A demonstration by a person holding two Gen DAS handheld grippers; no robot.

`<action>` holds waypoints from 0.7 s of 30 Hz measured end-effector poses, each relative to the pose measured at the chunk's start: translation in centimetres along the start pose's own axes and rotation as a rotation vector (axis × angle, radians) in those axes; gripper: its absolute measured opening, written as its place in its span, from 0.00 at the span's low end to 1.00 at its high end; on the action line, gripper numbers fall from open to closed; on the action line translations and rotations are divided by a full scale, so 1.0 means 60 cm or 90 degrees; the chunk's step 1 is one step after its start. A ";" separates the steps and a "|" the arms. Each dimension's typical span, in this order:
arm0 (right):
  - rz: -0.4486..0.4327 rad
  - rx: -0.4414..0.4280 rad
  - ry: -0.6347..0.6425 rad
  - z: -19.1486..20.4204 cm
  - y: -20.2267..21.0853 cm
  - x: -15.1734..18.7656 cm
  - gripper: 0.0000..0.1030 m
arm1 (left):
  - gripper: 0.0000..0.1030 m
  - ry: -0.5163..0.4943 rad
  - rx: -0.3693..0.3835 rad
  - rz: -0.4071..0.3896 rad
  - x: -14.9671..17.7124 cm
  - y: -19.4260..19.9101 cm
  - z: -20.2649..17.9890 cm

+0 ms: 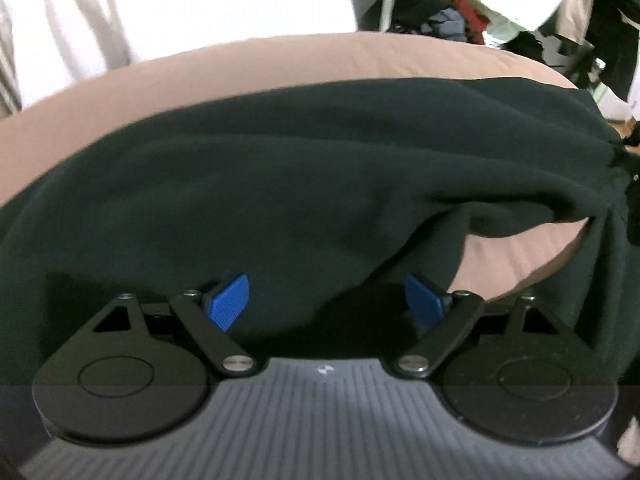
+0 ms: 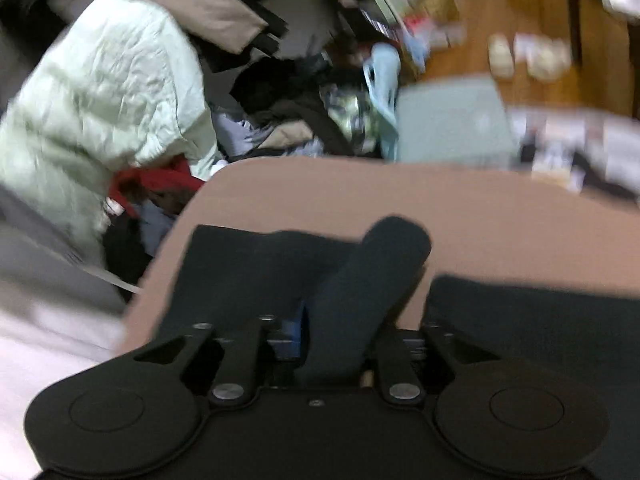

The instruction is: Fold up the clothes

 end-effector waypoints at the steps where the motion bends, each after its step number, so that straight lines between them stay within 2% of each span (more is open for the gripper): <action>1: 0.006 -0.007 0.003 0.004 0.000 0.002 0.49 | 0.84 0.010 0.002 -0.006 -0.008 -0.002 0.001; 3: 0.019 -0.020 0.010 0.012 -0.001 0.006 0.50 | 0.84 0.028 0.007 -0.017 -0.027 -0.006 0.002; 4: 0.025 -0.026 0.013 0.016 -0.001 0.008 0.42 | 0.84 0.031 0.013 -0.023 -0.042 -0.011 -0.005; 5: 0.032 -0.033 0.017 0.020 -0.002 0.010 0.13 | 0.84 0.033 0.019 -0.030 -0.058 -0.015 -0.012; 6: 0.038 -0.040 0.020 0.024 -0.002 0.012 0.08 | 0.84 0.035 0.023 -0.036 -0.075 -0.020 -0.021; 8: 0.036 -0.053 0.039 0.034 0.002 0.010 0.07 | 0.84 0.020 0.025 -0.047 -0.118 -0.033 -0.054; 10: -0.047 -0.086 0.130 0.068 0.038 -0.014 0.07 | 0.84 0.002 0.039 -0.076 -0.169 -0.045 -0.098; 12: -0.184 -0.177 0.223 0.127 0.110 -0.042 0.05 | 0.84 0.025 0.084 -0.126 -0.236 -0.059 -0.142; 14: -0.220 -0.214 0.249 0.154 0.148 -0.056 0.05 | 0.84 0.043 0.123 -0.124 -0.304 -0.089 -0.183; 16: -0.207 -0.181 0.244 0.151 0.144 -0.058 0.05 | 0.84 -0.005 0.146 -0.099 -0.369 -0.131 -0.241; 18: -0.171 -0.113 0.237 0.128 0.112 -0.048 0.05 | 0.84 -0.100 0.127 -0.081 -0.411 -0.174 -0.308; 19: -0.148 -0.073 0.231 0.111 0.091 -0.041 0.05 | 0.84 -0.126 0.121 -0.072 -0.418 -0.193 -0.334; 21: -0.061 -0.006 0.166 0.058 0.042 -0.025 0.06 | 0.84 -0.179 0.109 -0.054 -0.434 -0.232 -0.387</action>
Point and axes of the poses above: each gripper's, at about its wrist camera, not at the fingertips, and y roughly against the way its jaws point, z to its left, x to its underside, the point moved 10 cm from there along -y, roughly the way its jaws point, and after that the axes turned 4 degrees about y, right-handed, at the moved point
